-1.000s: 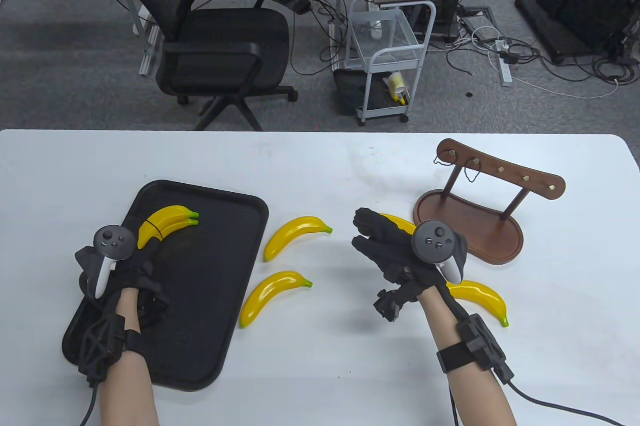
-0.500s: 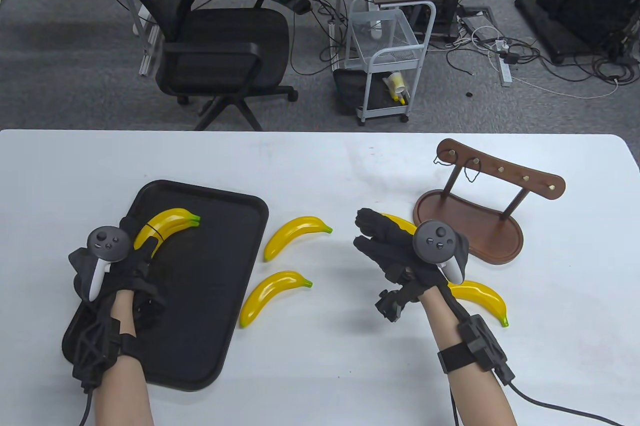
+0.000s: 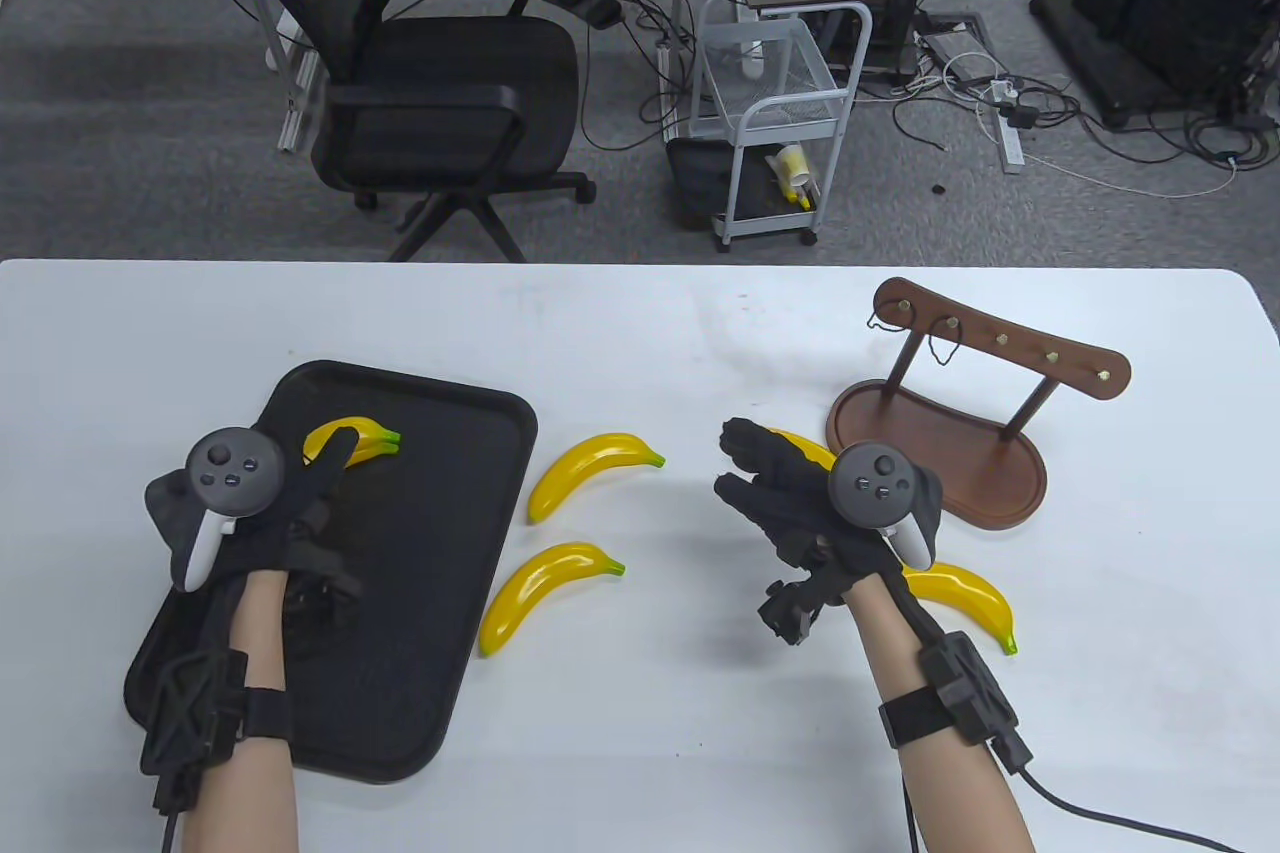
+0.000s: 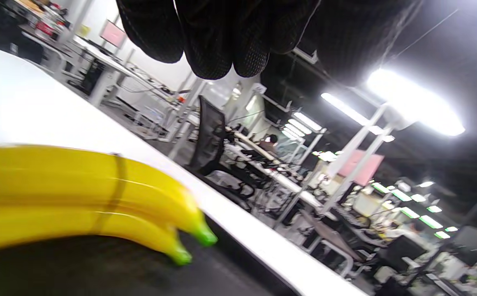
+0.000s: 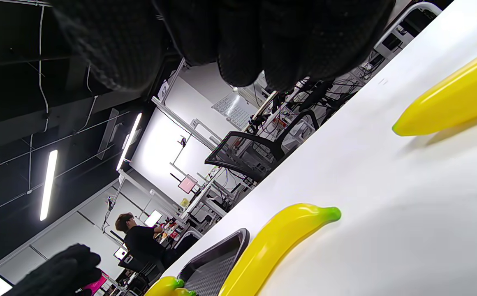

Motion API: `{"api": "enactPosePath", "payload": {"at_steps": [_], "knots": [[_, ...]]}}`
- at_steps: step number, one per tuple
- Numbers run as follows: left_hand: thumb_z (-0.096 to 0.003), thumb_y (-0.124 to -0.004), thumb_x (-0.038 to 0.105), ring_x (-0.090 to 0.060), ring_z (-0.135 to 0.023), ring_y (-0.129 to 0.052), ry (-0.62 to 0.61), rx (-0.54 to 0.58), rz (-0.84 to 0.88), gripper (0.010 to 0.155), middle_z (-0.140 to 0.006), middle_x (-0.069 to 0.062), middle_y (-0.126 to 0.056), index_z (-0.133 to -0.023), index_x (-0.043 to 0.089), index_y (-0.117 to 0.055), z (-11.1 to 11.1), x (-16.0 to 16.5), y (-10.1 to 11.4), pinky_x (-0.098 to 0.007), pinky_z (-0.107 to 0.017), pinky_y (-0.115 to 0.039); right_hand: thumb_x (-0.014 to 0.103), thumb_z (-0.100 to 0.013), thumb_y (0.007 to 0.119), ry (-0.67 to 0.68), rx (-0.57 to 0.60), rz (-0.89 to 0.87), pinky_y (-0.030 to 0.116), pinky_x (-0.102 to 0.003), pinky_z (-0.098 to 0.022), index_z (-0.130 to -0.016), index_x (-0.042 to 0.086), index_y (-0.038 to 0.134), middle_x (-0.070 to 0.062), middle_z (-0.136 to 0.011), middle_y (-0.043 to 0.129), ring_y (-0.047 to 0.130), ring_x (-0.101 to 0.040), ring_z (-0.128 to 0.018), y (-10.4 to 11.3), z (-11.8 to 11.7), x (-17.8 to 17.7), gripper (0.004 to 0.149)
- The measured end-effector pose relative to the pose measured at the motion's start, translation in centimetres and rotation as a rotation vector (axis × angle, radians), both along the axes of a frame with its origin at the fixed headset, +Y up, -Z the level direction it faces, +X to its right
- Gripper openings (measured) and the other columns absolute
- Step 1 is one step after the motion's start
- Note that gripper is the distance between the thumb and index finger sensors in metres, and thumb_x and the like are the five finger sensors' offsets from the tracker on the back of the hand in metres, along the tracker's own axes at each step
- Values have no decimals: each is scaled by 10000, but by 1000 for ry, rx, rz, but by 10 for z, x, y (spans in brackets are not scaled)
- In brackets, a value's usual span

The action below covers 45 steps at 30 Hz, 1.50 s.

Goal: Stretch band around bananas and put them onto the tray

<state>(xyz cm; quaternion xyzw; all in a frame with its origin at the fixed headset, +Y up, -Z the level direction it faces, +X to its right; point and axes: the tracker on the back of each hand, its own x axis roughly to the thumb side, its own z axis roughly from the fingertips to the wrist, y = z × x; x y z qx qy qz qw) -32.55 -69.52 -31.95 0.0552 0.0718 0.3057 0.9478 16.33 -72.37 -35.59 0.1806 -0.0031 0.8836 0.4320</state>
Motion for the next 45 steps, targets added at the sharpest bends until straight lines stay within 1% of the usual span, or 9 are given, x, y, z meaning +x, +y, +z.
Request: {"api": "enactPosePath", "payload": {"at_steps": [5,9,13,18,20,26,34,39,45], "knots": [[-610,-702,507,-348,-1157,-595,-91,60,7,665,-1257,-25,-503,-1161,265,-419,5,42,14,-565,-834,-515,422,-564,746,-7,-5,3,711,-570,-610,-1091,108,559,-186,-1081,672,736,-462,-933,-2,0,3,641],[-611,-701,507,-348,-1150,-608,-157,94,50,653,-1249,-20,-523,-1157,265,-437,8,68,19,-564,-833,-518,425,-565,743,-24,-2,12,710,-571,-611,-1090,109,561,-184,-1081,672,735,-463,-933,-2,-2,8,640],[-616,-693,507,-346,-1148,-611,-208,111,69,644,-1245,-19,-531,-1156,266,-440,10,89,19,-560,-834,-517,423,-564,744,-34,-8,1,709,-571,-611,-1089,111,561,-182,-1082,671,737,-460,-932,-3,-2,11,637],[-618,-689,508,-338,-1150,-610,-262,110,42,638,-1246,-11,-523,-1155,271,-437,13,109,9,-554,-837,-519,422,-563,745,-54,-1,-7,711,-573,-608,-1087,113,564,-179,-1079,676,743,-457,-928,-2,-2,14,635],[-619,-689,507,-336,-1146,-617,-278,115,65,633,-1243,-10,-530,-1153,273,-442,14,113,3,-554,-837,-522,421,-561,749,-70,-1,-16,707,-578,-608,-1085,113,570,-177,-1075,682,747,-455,-924,-2,-2,16,634],[-625,-679,508,-330,-1143,-622,-314,77,127,626,-1239,-6,-533,-1152,274,-437,11,117,-8,-541,-841,-524,418,-558,757,-123,-18,-70,701,-586,-607,-1078,112,580,-174,-1064,695,758,-453,-912,-3,-4,24,629],[-620,-685,504,-326,-1132,-640,-323,50,139,620,-1233,-6,-546,-1146,274,-451,9,118,-22,-532,-840,-530,415,-554,767,-235,-90,-251,711,-574,-597,-1068,105,593,-175,-1047,711,775,-447,-893,-7,-7,44,625],[-620,-686,505,-319,-1129,-643,-322,39,137,621,-1227,-2,-553,-1145,275,-449,8,118,-27,-522,-844,-527,418,-548,776,-331,-106,-286,722,-561,-593,-1060,106,602,-169,-1035,724,790,-434,-882,-7,-7,64,625],[-618,-691,507,-301,-1120,-659,-334,36,156,620,-1219,2,-568,-1142,275,-455,9,120,-28,-495,-848,-533,443,-536,786,-478,-157,-406,720,-559,-595,-1057,105,600,-168,-1028,726,791,-428,-879,-5,-10,97,648]]}}
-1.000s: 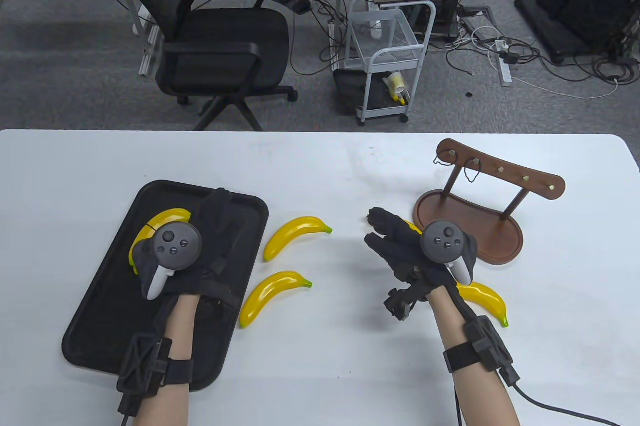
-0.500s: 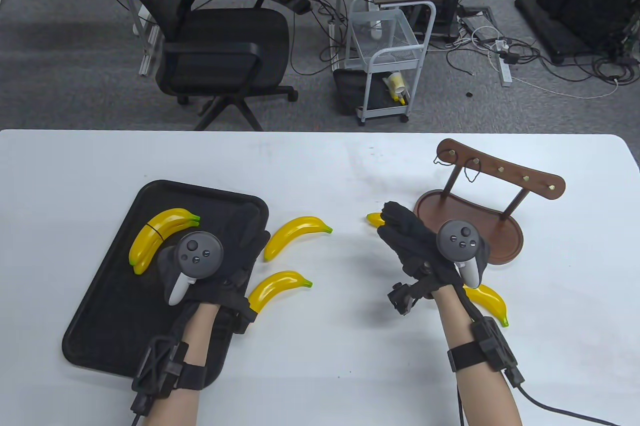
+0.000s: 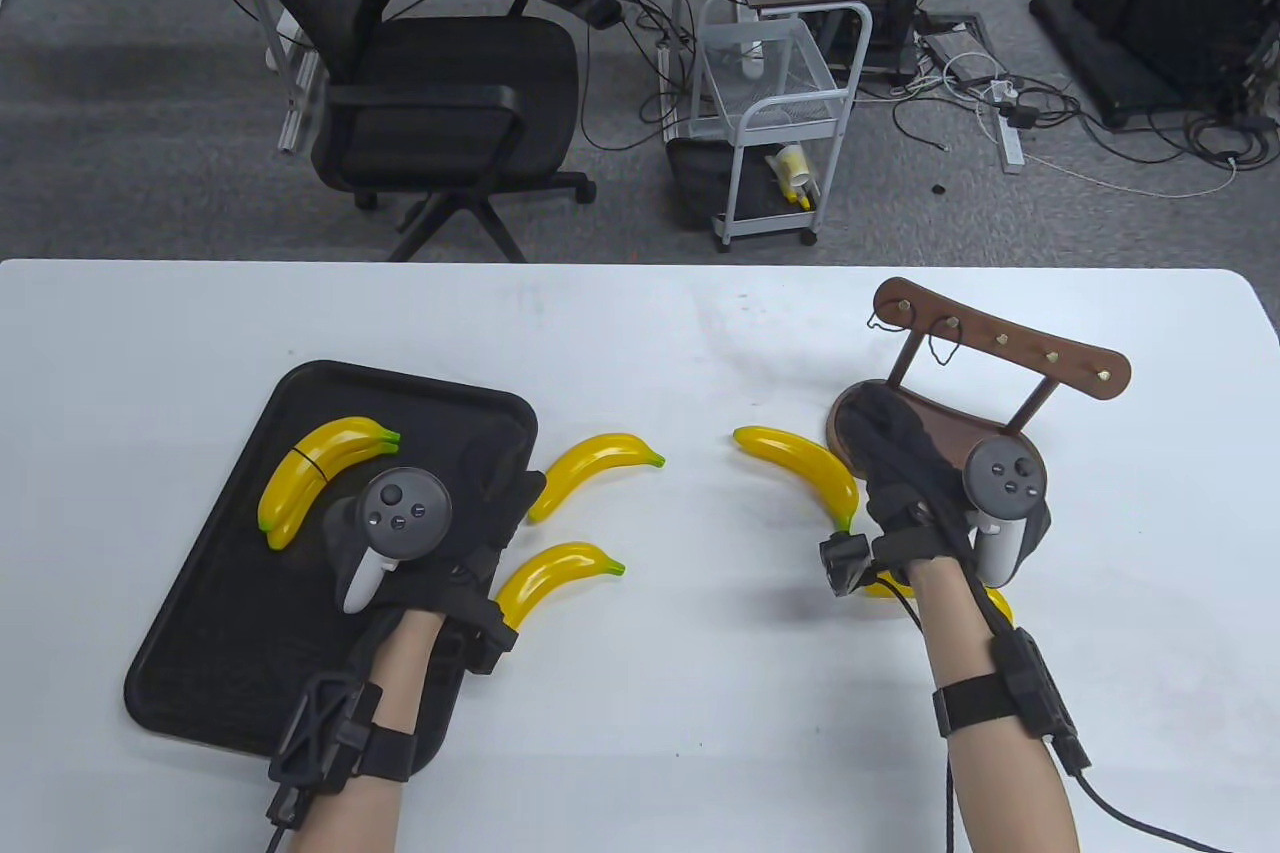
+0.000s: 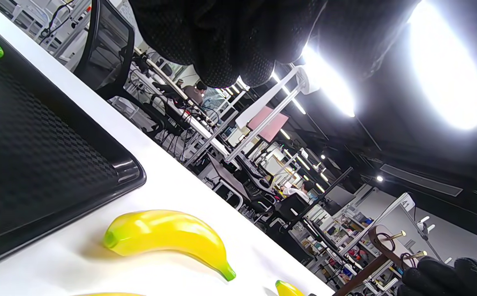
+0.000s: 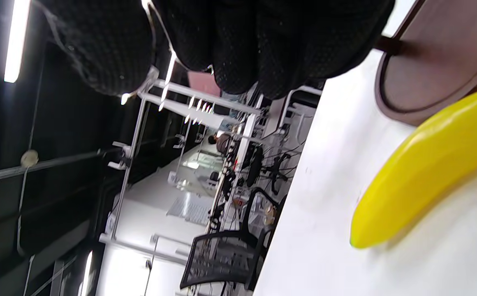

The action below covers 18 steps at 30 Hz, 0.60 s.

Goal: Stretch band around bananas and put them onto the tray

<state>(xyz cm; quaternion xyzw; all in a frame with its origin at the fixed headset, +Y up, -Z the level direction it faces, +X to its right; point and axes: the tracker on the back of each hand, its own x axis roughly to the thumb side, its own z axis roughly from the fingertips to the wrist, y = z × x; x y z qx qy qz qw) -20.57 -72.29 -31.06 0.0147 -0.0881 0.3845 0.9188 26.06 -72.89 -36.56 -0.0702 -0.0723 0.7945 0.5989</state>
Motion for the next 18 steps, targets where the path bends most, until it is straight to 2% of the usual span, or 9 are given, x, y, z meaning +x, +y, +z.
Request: {"api": "enactPosePath", "payload": {"at_steps": [8,18], "knots": [[-615,-695,510,-303,-1121,-659,-15,-14,15,628,-1221,0,-564,-1144,272,-453,0,0,-2,-492,-849,-533,454,-534,786,-135,-74,-64,735,-546,-584,-1049,104,610,-162,-1013,743,813,-416,-860,-7,-7,31,647],[-617,-695,506,-303,-1120,-661,-11,-27,12,624,-1217,-2,-573,-1143,271,-457,-1,-1,-3,-492,-848,-534,461,-530,788,-309,-165,-93,737,-543,-581,-1048,96,611,-172,-1008,745,816,-419,-854,-11,-26,53,658]]}}
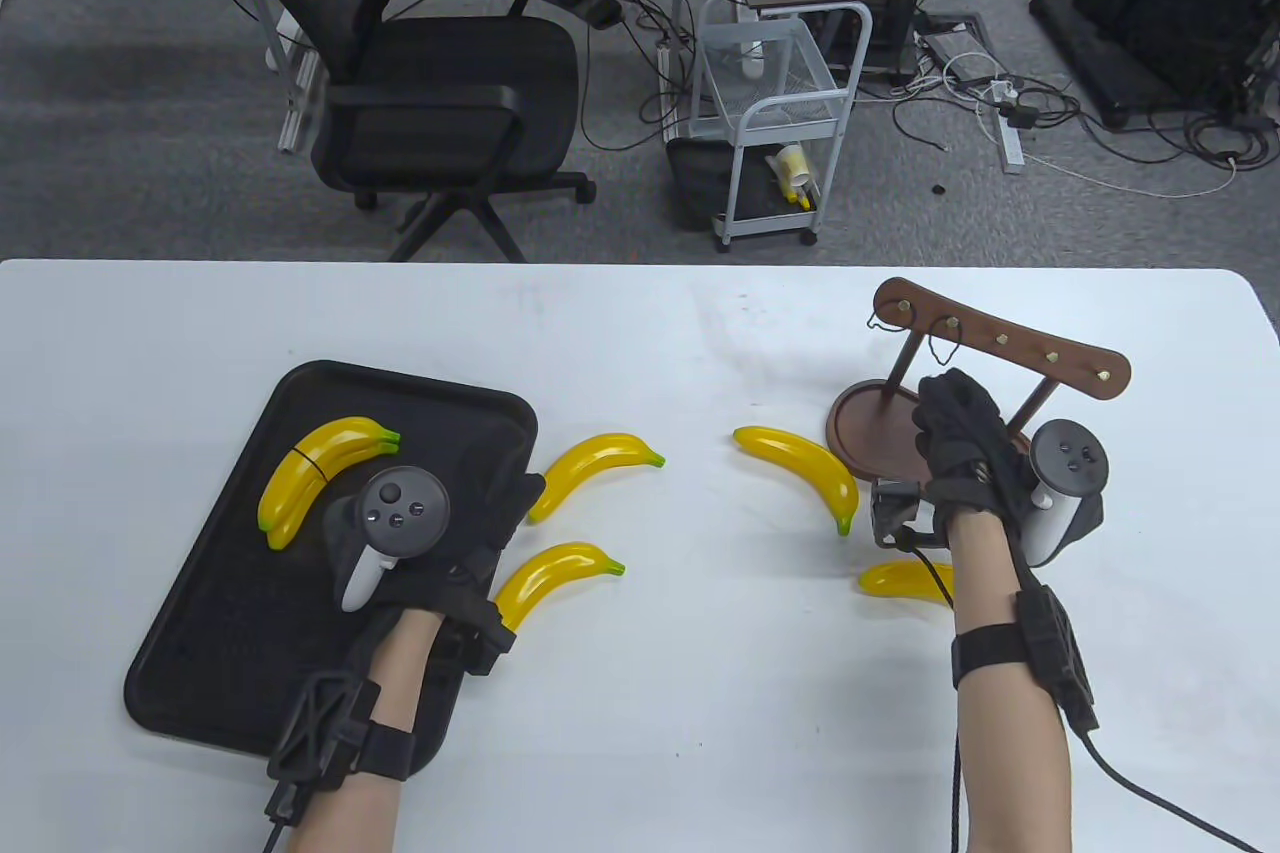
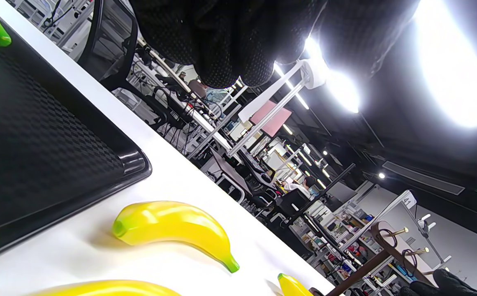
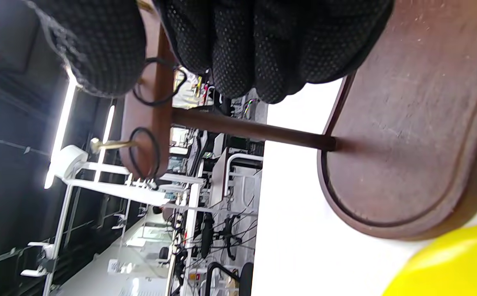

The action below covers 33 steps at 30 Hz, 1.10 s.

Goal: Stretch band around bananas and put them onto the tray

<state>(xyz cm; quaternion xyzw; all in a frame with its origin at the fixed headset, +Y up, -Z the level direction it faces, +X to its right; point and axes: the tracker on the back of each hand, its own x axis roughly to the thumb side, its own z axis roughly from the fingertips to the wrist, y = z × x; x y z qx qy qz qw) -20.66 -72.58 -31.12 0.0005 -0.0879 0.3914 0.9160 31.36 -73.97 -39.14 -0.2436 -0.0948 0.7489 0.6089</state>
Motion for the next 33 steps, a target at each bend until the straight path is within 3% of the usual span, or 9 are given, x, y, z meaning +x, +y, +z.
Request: {"api": "enactPosePath", "payload": {"at_steps": [16,33], "knots": [[-617,-693,505,-306,-1119,-662,-7,-22,-15,619,-1216,-3,-577,-1141,269,-464,-1,2,-3,-494,-847,-534,410,-524,813,-80,4,-144,791,-514,-523,-980,96,716,-145,-907,862,915,-363,-757,-5,-25,5,562],[-618,-693,501,-309,-1118,-663,-5,-30,-23,612,-1214,-4,-581,-1139,265,-473,-1,3,-5,-498,-846,-531,394,-542,802,-113,31,-184,840,-471,-422,-824,133,847,-60,-702,983,1011,-268,-576,3,-22,2,387]]}}
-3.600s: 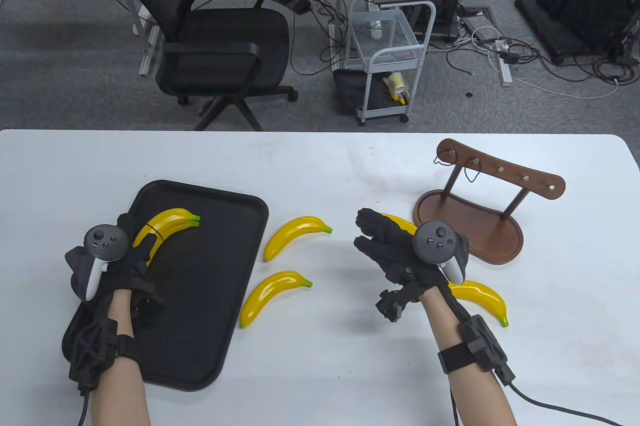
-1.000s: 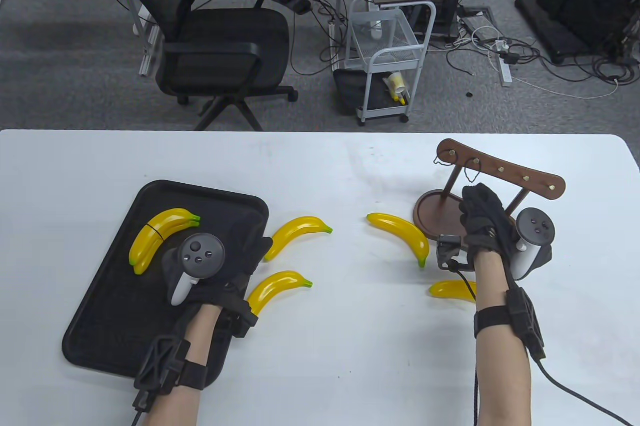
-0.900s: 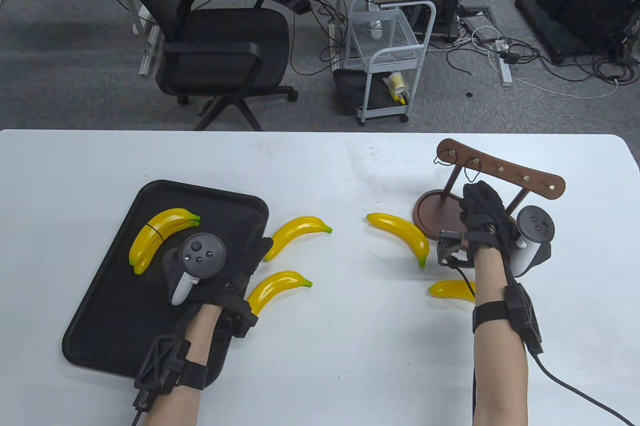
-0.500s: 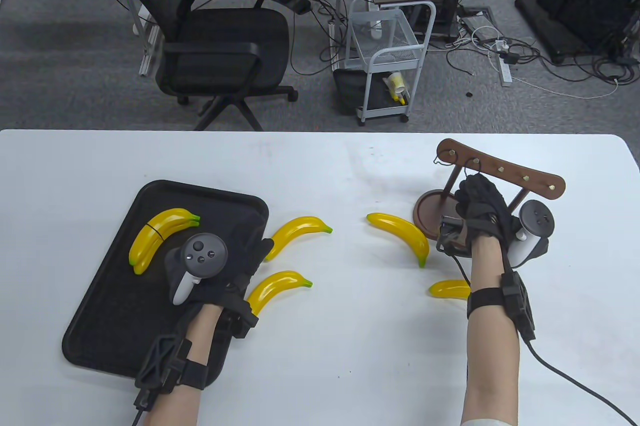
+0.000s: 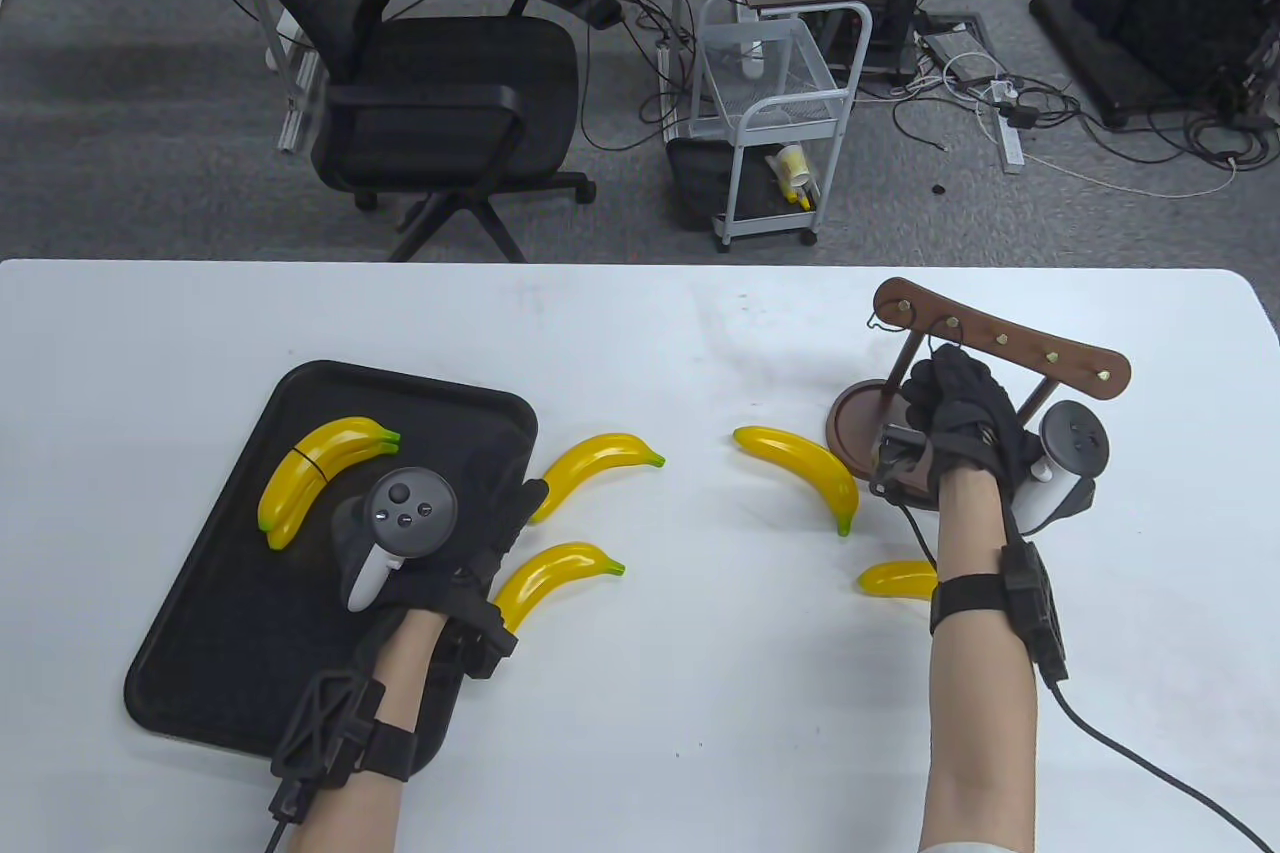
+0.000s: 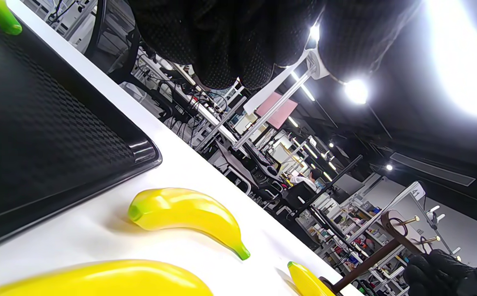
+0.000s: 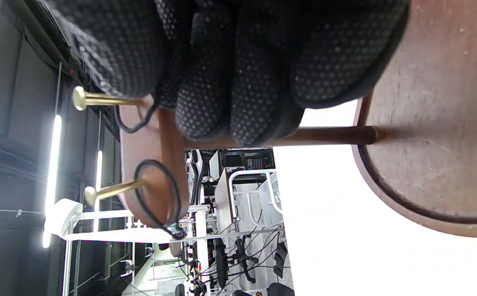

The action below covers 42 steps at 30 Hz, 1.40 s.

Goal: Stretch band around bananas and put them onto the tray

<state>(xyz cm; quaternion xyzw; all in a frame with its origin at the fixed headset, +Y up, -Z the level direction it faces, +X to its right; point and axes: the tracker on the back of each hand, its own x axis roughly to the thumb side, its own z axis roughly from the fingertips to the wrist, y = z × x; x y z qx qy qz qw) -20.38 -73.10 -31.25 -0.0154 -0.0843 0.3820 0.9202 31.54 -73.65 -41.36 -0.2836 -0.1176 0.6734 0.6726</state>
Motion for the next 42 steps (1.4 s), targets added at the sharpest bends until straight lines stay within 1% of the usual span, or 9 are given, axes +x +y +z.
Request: {"api": "enactPosePath", "payload": {"at_steps": [3,11,16,19,25,36,42], "knots": [[-618,-692,500,-312,-1116,-664,1,-6,-1,611,-1213,-6,-583,-1138,265,-475,0,0,-1,-497,-845,-534,391,-545,801,7,15,-26,840,-472,-419,-820,129,850,-61,-698,984,1011,-279,-569,5,3,0,383],[-617,-694,500,-313,-1116,-664,-2,-8,-1,614,-1213,-7,-583,-1139,263,-475,0,1,-1,-499,-844,-532,392,-553,794,35,45,4,838,-471,-423,-820,132,847,-60,-701,980,1007,-278,-576,21,8,-2,377],[-617,-694,501,-312,-1116,-664,-6,-6,0,615,-1212,-5,-586,-1139,262,-475,0,1,-1,-499,-844,-533,390,-562,784,112,84,76,837,-471,-430,-823,137,843,-59,-712,974,1003,-281,-589,35,15,-10,368],[-617,-694,501,-312,-1116,-665,-8,-8,2,614,-1210,-6,-589,-1139,263,-476,0,1,-1,-500,-845,-532,386,-563,784,168,112,76,837,-475,-429,-823,135,844,-62,-711,975,1003,-281,-591,39,21,-17,366],[-614,-696,504,-311,-1114,-669,-12,-6,2,617,-1213,-7,-587,-1138,262,-479,0,1,-1,-499,-844,-535,382,-564,787,290,156,81,837,-479,-422,-819,130,849,-67,-706,979,1005,-286,-585,41,31,-37,363],[-613,-696,509,-310,-1114,-671,-16,-5,14,619,-1212,-6,-590,-1138,263,-482,-1,-1,-1,-499,-843,-538,371,-566,788,525,216,101,835,-485,-413,-815,118,858,-80,-699,983,1007,-296,-574,33,46,-95,362],[-613,-696,508,-311,-1111,-676,-16,-2,27,616,-1210,-6,-594,-1138,263,-485,-1,-2,0,-499,-842,-540,369,-567,787,652,236,161,834,-487,-412,-817,116,858,-83,-700,983,1006,-299,-574,29,51,-127,362]]}}
